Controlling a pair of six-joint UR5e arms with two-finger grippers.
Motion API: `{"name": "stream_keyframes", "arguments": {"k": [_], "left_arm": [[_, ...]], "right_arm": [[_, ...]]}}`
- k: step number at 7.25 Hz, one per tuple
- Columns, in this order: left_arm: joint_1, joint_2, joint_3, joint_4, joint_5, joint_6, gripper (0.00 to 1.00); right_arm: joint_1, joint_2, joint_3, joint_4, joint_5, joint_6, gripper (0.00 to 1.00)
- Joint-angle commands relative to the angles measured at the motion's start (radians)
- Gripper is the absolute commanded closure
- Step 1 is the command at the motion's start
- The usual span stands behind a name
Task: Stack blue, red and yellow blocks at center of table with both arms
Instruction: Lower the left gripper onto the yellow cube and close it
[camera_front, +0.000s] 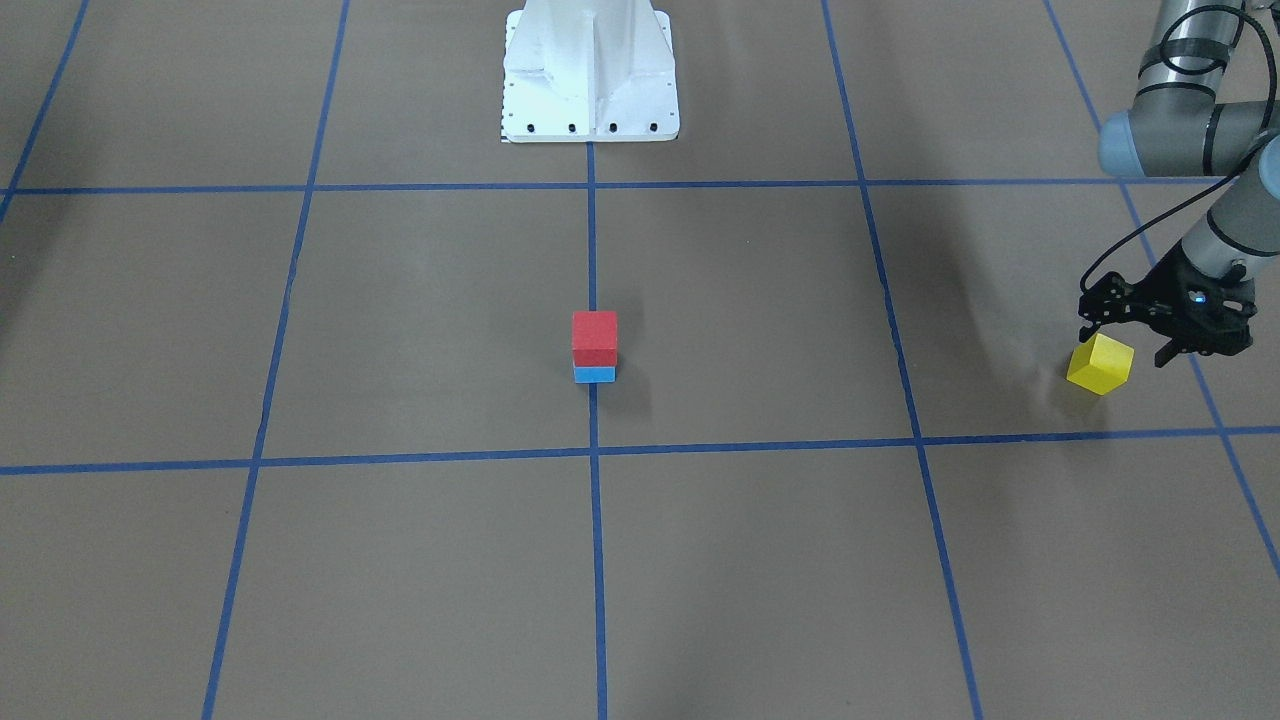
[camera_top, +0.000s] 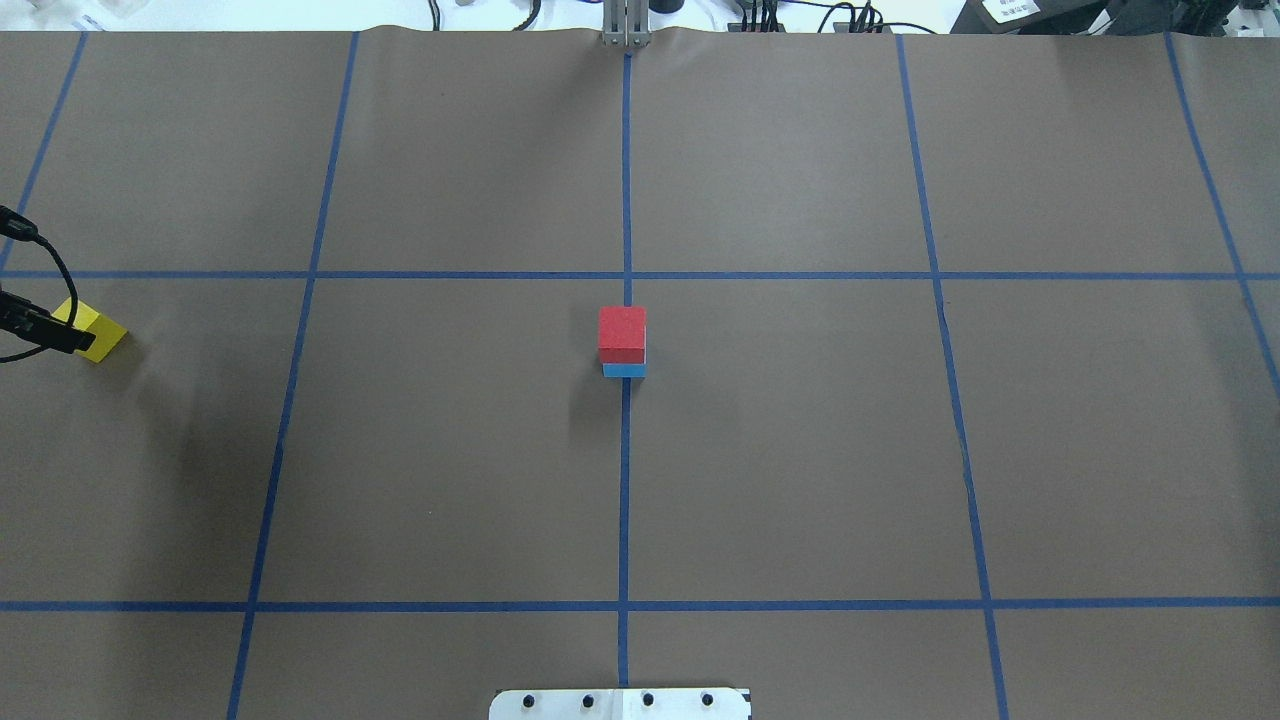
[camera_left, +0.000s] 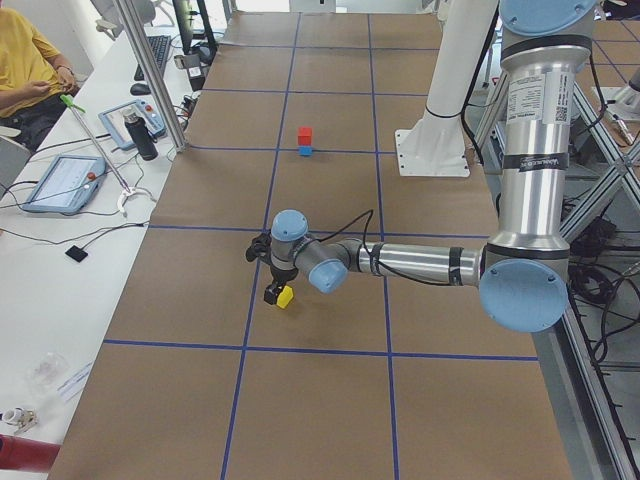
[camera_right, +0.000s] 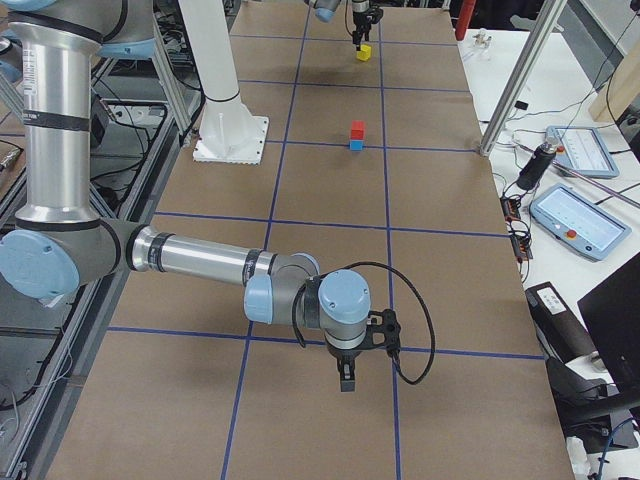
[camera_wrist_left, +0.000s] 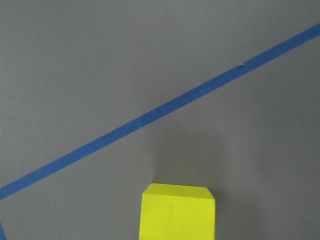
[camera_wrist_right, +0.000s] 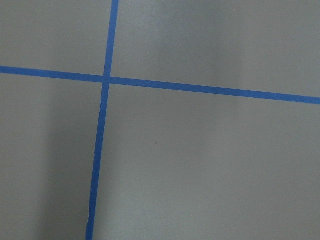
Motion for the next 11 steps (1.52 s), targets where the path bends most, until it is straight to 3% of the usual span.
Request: {"name": "stream_keyframes", "arguments": {"k": [1, 4, 7, 8, 10, 11], "left_arm": [[0.001, -0.006, 0.011, -0.009, 0.002, -0.019, 0.00], [0.003, -0.014, 0.021, -0.015, 0.007, -0.042, 0.00], [0.012, -0.051, 0.129, -0.130, 0.007, -0.048, 0.00], [0.014, -0.051, 0.127, -0.134, 0.005, -0.050, 0.08], [0.026, -0.051, 0.120, -0.159, 0.002, -0.048, 0.92], [0.026, -0.051, 0.106, -0.160, 0.001, -0.048, 1.00]], "right_arm": [[0.000, -0.001, 0.000, 0.000, 0.000, 0.000, 0.01], [0.000, -0.003, 0.000, 0.000, 0.000, -0.001, 0.01], [0.000, -0.003, 0.000, 0.000, 0.000, -0.001, 0.01], [0.000, -0.003, 0.000, 0.000, 0.000, 0.000, 0.01], [0.001, -0.003, 0.000, 0.000, 0.000, 0.002, 0.01], [0.000, -0.001, 0.000, 0.000, 0.000, 0.003, 0.01]]}}
